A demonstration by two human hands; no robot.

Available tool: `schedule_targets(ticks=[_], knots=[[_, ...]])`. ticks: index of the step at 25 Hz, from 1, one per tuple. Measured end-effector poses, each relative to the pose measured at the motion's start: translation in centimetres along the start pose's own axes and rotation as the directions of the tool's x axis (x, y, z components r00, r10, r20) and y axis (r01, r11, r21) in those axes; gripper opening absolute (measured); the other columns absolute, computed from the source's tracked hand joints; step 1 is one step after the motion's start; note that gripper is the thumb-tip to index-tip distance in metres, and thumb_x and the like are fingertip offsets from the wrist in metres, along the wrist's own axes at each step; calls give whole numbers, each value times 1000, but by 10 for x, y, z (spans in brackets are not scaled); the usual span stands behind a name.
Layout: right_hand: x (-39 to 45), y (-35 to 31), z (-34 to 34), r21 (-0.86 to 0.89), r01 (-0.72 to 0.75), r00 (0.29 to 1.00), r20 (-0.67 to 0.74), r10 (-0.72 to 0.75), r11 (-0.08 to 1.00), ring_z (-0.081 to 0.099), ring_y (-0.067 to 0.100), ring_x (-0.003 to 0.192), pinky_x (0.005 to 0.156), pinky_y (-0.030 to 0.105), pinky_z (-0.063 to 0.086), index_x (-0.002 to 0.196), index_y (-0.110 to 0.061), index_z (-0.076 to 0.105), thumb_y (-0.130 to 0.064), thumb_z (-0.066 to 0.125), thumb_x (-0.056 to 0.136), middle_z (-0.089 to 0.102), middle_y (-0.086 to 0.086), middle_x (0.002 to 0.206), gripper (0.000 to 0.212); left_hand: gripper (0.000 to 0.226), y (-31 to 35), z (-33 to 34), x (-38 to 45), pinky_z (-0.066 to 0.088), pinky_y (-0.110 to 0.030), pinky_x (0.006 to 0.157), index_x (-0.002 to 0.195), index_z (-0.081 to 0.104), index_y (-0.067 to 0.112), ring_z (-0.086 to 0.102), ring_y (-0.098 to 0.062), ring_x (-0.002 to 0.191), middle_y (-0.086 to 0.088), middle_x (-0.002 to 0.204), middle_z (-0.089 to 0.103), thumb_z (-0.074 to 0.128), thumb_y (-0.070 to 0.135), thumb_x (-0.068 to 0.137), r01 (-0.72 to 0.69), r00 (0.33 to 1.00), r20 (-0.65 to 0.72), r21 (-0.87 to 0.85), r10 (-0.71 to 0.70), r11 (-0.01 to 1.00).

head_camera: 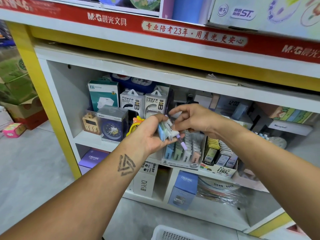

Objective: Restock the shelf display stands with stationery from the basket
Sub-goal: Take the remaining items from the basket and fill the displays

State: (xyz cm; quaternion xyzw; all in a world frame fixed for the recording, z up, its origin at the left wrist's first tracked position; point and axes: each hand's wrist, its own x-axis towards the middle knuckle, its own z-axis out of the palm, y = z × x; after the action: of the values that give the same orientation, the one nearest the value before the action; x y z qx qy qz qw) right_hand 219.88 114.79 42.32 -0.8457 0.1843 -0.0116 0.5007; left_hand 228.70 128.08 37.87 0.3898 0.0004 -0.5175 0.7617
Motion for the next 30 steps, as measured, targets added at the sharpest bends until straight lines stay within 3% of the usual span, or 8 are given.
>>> schedule_targets(ticks=[4, 8, 10, 15, 19, 23, 25, 30], knots=[[-2, 0, -6, -180, 12, 1000, 23, -8, 984, 60, -1, 60, 46, 12, 41, 123, -24, 68, -5, 78, 80, 70, 2, 88, 48, 18, -4, 4, -1, 56, -60, 75, 102, 58, -1, 72, -38, 79, -25, 88, 72, 46, 1, 89, 29, 999, 25, 16, -29, 999], [-2, 2, -9, -3, -33, 997, -68, 33, 999, 60, 13, 61, 47, 23, 41, 106, -9, 62, 7, 78, 75, 66, 6, 78, 38, 22, -6, 9, -2, 49, -58, 94, 106, 57, 2, 64, -35, 111, -22, 104, 64, 45, -1, 88, 36, 999, 41, 8, -36, 999], [-3, 5, -10, 134, -15, 990, -136, 33, 991, 61, 17, 59, 49, 25, 44, 103, -6, 60, 12, 75, 76, 67, 8, 74, 36, 17, -6, 10, -1, 49, -51, 97, 102, 57, 1, 65, -34, 102, -22, 100, 63, 46, -1, 90, 44, 999, 30, 31, -45, 999], [-4, 10, -23, 237, 68, 975, -222, -14, 969, 70, 21, 69, 64, 26, 61, 105, -5, 69, 10, 68, 86, 75, 16, 85, 25, 11, -8, 10, 3, 51, -31, 56, 86, 56, -5, 54, -23, 61, -17, 64, 60, 48, 0, 92, 74, 994, -88, 94, -66, 993], [3, 20, -44, -131, 8, 904, -423, -63, 991, 75, 16, 73, 63, 17, 58, 97, -13, 73, -7, 66, 95, 74, 5, 94, 9, 9, -4, 6, 5, 52, -32, 38, 86, 49, -3, 49, -25, 58, -14, 51, 58, 44, -3, 94, 52, 990, -138, 81, -40, 995], [11, 42, -52, -793, -105, 925, -299, -235, 600, 68, 18, 87, 81, 29, 57, 103, -23, 75, -19, 73, 91, 71, -3, 99, 13, 5, -3, 5, 5, 52, -29, 40, 93, 51, -5, 54, -25, 60, -17, 58, 62, 47, -3, 93, 47, 990, -138, 73, -36, 996], [14, 53, -50, -847, -102, 939, -255, -231, 522, 67, 18, 89, 85, 34, 57, 101, -25, 74, -20, 76, 88, 72, -4, 98, 15, 5, -3, 5, 6, 53, -28, 43, 96, 53, -4, 57, -24, 61, -17, 66, 62, 49, -2, 93, 41, 989, -145, 57, -32, 998], [23, 72, -42, -813, -88, 962, -220, -164, 575, 67, 14, 83, 77, 23, 50, 95, -18, 76, -11, 79, 84, 73, -2, 88, 13, 4, -4, 5, 5, 54, -27, 49, 92, 55, -4, 60, -24, 59, -18, 71, 62, 51, -2, 92, 57, 989, -136, 46, -50, 997]])
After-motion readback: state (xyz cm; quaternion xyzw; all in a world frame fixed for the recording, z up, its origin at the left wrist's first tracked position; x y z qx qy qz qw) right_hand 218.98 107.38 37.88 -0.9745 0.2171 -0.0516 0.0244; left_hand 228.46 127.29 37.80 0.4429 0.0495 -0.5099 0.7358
